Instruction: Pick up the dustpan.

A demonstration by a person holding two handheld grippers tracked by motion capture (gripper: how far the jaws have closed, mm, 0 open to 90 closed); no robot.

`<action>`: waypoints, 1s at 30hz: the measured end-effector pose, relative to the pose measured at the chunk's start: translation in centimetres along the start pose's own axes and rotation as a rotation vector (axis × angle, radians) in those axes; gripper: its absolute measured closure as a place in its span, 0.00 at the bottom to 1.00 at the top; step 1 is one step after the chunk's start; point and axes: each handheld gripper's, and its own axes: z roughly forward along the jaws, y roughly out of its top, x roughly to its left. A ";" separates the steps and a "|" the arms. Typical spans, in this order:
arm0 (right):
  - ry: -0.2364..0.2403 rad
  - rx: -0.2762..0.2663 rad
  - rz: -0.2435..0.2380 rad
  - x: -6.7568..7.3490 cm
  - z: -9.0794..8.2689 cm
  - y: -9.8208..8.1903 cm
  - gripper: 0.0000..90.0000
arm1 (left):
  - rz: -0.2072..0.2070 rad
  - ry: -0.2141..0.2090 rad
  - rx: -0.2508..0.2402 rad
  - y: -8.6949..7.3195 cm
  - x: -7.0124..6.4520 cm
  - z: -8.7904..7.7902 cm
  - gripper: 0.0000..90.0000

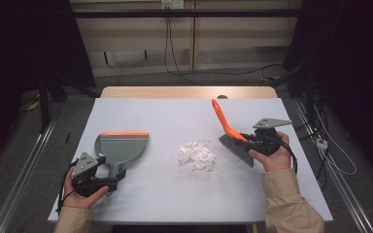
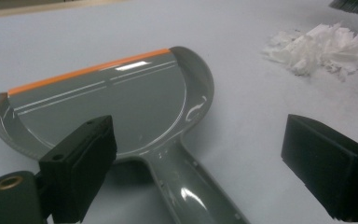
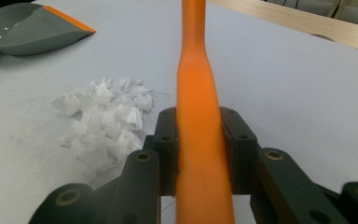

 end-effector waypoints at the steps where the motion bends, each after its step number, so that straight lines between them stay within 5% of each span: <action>1: -0.006 -0.003 0.002 0.0 0.0 -0.1 0.79 | -0.005 0.006 0.008 -0.1 0.0 0.0 0.11; 19: -0.011 -0.042 0.013 -0.2 -0.6 0.0 0.79 | -0.073 0.104 0.085 -0.8 0.6 0.3 0.18; 30: -0.022 -0.040 0.015 -0.4 -0.6 -0.4 0.79 | -0.128 0.148 0.125 -0.9 1.6 -0.2 0.40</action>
